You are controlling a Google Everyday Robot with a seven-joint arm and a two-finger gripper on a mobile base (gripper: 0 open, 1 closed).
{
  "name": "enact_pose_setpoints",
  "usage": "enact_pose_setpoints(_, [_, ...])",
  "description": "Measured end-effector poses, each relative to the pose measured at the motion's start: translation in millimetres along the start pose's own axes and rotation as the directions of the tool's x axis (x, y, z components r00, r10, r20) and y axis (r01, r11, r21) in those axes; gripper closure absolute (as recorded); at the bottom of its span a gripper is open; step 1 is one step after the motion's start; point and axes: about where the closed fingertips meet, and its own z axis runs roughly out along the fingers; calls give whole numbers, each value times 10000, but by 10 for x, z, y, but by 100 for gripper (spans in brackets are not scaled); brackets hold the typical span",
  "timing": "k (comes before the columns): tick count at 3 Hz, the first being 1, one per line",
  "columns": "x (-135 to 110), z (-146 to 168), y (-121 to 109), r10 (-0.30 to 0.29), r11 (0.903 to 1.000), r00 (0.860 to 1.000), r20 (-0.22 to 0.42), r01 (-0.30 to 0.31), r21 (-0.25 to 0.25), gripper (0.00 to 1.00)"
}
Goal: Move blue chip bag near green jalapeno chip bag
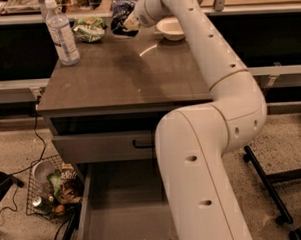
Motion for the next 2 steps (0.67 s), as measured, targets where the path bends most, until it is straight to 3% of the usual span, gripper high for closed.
enact_pose_setpoints(2, [-35, 373, -9, 583, 9977, 9982, 160, -588, 350, 100])
